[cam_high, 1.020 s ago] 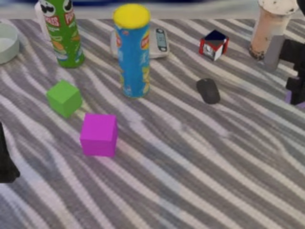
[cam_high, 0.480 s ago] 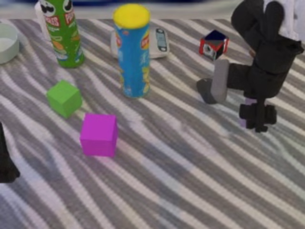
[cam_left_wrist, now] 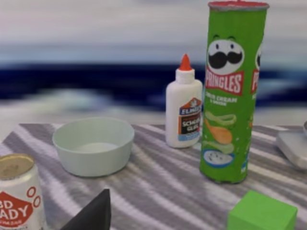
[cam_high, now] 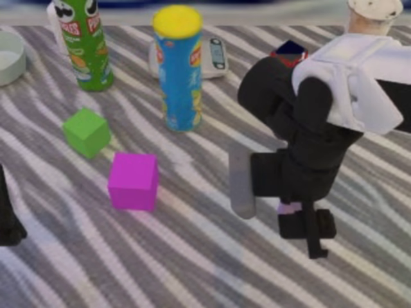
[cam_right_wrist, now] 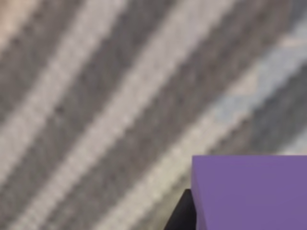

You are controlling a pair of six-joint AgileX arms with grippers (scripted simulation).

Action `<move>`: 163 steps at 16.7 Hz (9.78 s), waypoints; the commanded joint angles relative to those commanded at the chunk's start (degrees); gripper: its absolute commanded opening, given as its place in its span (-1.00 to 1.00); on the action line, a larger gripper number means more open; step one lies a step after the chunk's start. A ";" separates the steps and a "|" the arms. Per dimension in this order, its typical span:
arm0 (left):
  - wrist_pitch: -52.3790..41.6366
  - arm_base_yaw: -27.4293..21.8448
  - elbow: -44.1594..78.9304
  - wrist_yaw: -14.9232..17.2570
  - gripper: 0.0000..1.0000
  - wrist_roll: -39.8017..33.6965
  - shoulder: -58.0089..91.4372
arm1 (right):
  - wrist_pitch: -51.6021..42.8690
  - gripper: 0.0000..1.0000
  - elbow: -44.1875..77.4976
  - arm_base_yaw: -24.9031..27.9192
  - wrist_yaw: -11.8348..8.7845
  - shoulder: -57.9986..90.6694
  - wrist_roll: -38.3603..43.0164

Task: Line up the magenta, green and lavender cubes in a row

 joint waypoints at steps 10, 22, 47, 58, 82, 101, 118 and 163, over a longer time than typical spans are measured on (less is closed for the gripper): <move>0.00 0.00 0.00 0.00 1.00 0.00 0.00 | 9.03 -1.00 -5.86 -0.16 -0.01 2.84 0.30; 0.00 0.00 0.00 0.00 1.00 0.00 0.00 | 15.31 -0.40 -10.22 0.13 0.03 5.08 0.16; 0.00 0.00 0.00 0.00 1.00 0.00 0.00 | 3.59 1.00 -2.96 0.38 -0.04 1.39 -0.13; -5.56 -1.88 5.74 1.16 1.00 1.76 5.50 | 3.76 1.00 -3.69 -1.89 -0.48 -4.63 1.49; -76.12 -10.50 112.63 1.45 1.00 27.41 128.16 | 59.16 1.00 -74.27 -38.84 -0.46 -98.60 45.74; -58.26 -9.35 105.82 0.30 1.00 28.54 137.45 | 63.01 1.00 -77.84 -40.48 0.46 -104.48 48.77; -57.82 -9.34 105.42 0.30 -0.96 28.55 137.60 | 63.01 1.00 -77.84 -40.48 0.46 -104.48 48.77; -67.38 -52.53 95.86 -0.77 -1.00 -51.88 117.79 | 63.01 1.00 -77.84 -40.48 0.46 -104.48 48.77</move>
